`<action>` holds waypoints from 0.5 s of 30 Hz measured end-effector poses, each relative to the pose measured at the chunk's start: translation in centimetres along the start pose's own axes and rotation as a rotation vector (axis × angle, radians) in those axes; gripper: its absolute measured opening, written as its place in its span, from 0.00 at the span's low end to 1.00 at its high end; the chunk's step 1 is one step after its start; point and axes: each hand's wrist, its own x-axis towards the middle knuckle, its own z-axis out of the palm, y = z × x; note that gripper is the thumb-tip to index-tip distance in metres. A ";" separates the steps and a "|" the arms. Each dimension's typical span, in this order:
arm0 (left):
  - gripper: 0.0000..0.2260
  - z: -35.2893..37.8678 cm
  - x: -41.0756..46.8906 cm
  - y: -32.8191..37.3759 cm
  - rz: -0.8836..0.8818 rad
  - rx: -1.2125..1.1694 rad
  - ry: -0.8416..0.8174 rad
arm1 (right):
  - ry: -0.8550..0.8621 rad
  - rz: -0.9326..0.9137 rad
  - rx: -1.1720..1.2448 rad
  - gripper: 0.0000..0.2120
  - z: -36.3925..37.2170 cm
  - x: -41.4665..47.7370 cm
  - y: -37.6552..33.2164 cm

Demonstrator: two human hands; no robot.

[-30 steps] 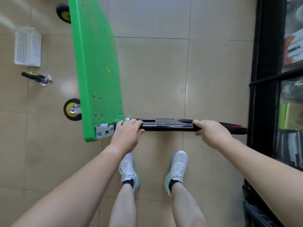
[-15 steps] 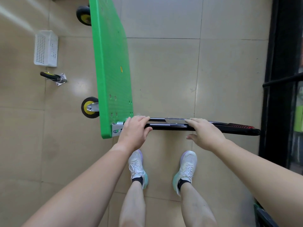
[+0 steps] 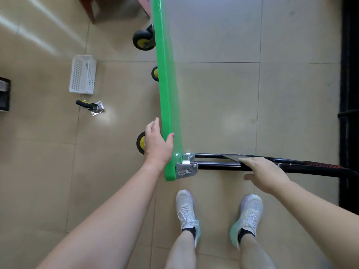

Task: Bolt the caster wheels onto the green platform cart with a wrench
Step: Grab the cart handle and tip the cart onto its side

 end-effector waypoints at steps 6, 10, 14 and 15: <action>0.35 0.5 3.6 -0.9 -0.053 -0.157 -0.103 | 0.021 0.033 -0.007 0.22 0.2 1.0 -0.2; 0.32 1.0 4.2 -0.8 -0.050 -0.278 -0.095 | 0.025 0.036 -0.009 0.21 0.2 1.1 -0.1; 0.35 1.2 4.0 -0.5 -0.079 -0.469 -0.041 | 0.016 0.039 -0.004 0.21 0.0 1.4 -0.1; 0.36 1.2 4.1 -0.6 -0.086 -0.512 -0.041 | 0.012 0.036 -0.006 0.21 0.0 1.4 -0.1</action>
